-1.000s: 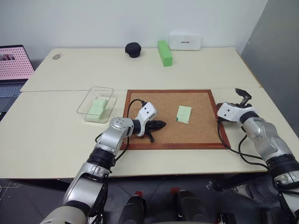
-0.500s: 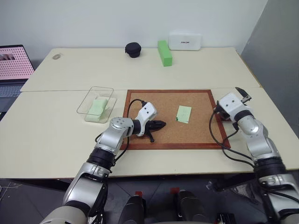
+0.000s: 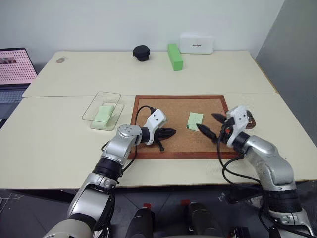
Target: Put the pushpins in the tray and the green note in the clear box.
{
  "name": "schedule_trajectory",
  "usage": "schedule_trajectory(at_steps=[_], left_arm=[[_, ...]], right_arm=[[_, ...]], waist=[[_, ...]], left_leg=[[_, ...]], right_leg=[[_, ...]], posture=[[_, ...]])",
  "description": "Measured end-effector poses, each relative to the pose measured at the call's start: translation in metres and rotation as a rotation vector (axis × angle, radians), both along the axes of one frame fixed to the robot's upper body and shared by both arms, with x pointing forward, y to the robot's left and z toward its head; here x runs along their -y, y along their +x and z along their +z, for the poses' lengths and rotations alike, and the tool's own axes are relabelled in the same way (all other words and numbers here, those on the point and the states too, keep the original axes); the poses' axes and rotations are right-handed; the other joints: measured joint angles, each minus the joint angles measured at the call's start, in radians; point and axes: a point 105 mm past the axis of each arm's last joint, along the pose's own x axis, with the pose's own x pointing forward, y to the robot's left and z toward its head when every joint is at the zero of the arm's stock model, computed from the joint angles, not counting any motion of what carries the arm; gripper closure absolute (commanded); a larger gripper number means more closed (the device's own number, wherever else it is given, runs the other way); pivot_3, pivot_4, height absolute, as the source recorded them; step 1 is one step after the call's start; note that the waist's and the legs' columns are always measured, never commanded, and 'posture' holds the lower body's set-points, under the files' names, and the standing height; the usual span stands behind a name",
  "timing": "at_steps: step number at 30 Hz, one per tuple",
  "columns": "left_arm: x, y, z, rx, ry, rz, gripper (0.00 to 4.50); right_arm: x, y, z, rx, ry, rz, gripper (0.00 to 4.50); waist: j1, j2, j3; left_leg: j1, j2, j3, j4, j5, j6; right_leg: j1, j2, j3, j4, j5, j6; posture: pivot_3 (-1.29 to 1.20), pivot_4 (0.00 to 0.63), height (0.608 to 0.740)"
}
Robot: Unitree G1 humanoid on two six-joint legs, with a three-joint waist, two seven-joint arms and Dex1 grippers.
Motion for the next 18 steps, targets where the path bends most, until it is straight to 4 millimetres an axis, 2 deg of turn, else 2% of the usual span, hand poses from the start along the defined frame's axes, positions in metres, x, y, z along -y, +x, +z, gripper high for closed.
schedule_trajectory(at_steps=[5, 11, 14, 18], left_arm=[[0.001, 0.000, 0.000, -0.001, -0.002, -0.002, 4.50], [0.001, -0.001, 0.000, 0.002, -0.001, -0.003, 4.50], [0.001, -0.001, 0.000, 0.004, -0.001, -0.002, 4.50], [0.001, -0.001, 0.000, 0.006, 0.000, 0.000, 4.50]], right_arm=[[-0.003, 0.005, -0.023, 0.037, -0.125, 0.019, 0.00], [-0.008, 0.014, -0.033, 0.045, -0.128, 0.023, 0.00], [-0.005, 0.018, -0.040, 0.036, -0.145, 0.011, 0.43], [-0.007, 0.021, -0.042, 0.035, -0.137, 0.017, 1.33]], waist=[[0.001, 0.000, 0.000], [0.003, 0.000, 0.000], [0.004, 0.000, 0.000], [0.003, 0.000, 0.000]], left_leg=[[0.000, 0.000, 0.000, 0.000, 0.000, 0.000], [0.000, 0.000, 0.000, 0.000, 0.000, 0.000], [0.000, 0.000, 0.000, 0.000, 0.000, 0.000], [0.000, 0.000, 0.000, 0.000, 0.000, 0.000]], right_leg=[[0.000, 0.000, 0.000, 0.000, 0.000, 0.000], [0.000, 0.000, 0.000, 0.000, 0.000, 0.000], [0.000, 0.000, 0.000, 0.000, 0.000, 0.000], [0.000, 0.000, 0.000, 0.000, 0.000, 0.000]], posture=[[0.00, 0.150, 0.740], [0.00, 0.150, 0.740], [0.00, 0.150, 0.740], [0.00, 0.150, 0.740]])
